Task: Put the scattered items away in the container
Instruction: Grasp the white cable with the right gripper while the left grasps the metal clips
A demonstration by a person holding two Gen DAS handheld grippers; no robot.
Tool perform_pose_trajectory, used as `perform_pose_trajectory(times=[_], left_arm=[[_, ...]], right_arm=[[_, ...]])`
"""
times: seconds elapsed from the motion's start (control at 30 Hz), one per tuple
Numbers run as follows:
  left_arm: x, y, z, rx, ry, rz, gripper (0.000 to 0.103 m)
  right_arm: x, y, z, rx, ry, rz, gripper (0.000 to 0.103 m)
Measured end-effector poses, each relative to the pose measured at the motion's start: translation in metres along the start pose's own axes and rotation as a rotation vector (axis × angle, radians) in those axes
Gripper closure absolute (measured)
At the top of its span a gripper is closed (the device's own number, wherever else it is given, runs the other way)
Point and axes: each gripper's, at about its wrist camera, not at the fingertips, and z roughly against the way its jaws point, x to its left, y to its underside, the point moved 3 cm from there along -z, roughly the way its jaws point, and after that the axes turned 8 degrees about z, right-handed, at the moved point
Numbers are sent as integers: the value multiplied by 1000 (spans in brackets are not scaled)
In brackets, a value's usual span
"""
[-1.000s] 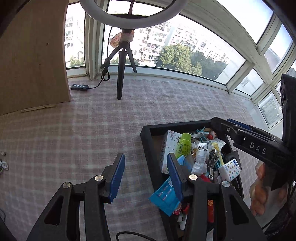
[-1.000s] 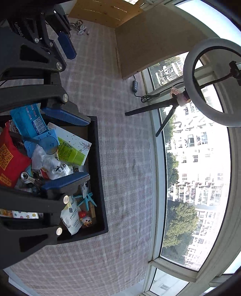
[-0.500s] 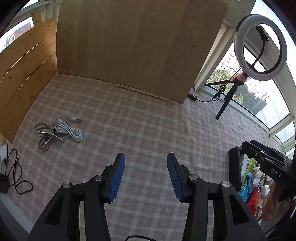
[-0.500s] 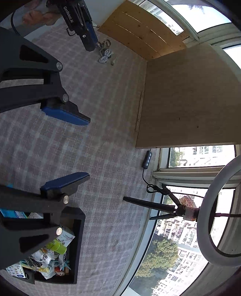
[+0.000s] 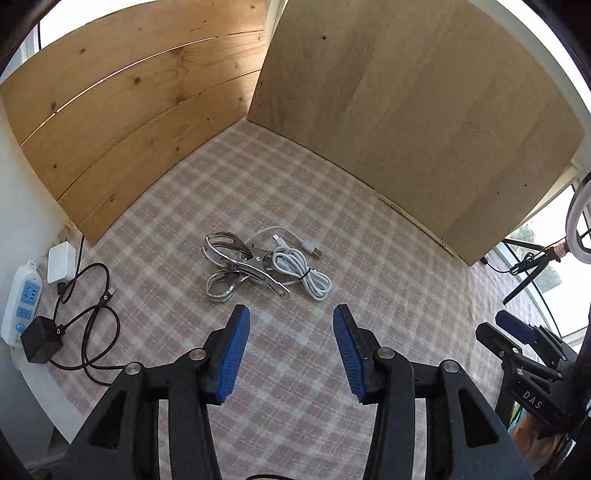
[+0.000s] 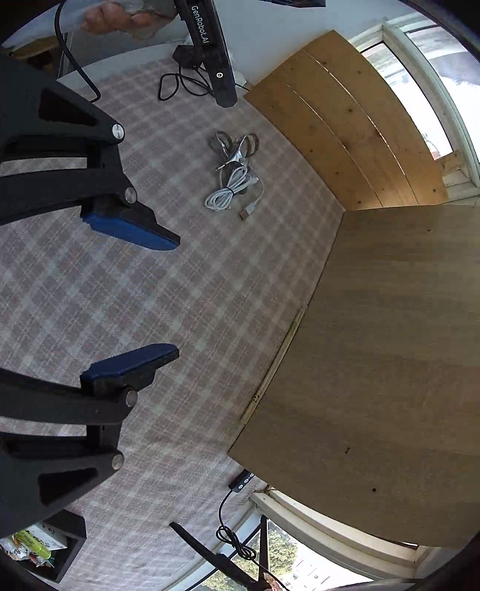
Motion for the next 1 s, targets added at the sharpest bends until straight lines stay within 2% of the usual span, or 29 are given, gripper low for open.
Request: perform_pose_trajectory(times=[0.27,0.53,0.7,1.0], left_arm=[[40,-24,-29,32,-12,97,58],[59,-40,-62,79,22,180,58],[61,-42,-82,108,32,202,58],[71,-43,-111,143,33,250,58]], right_arm=[[48,-30,-41,41,-49,113,52],[82,-52,-84,88,-96,202,53],[95,-58,-114,125,-121,238,58],[105,-65,-149,159,-166,263,59]])
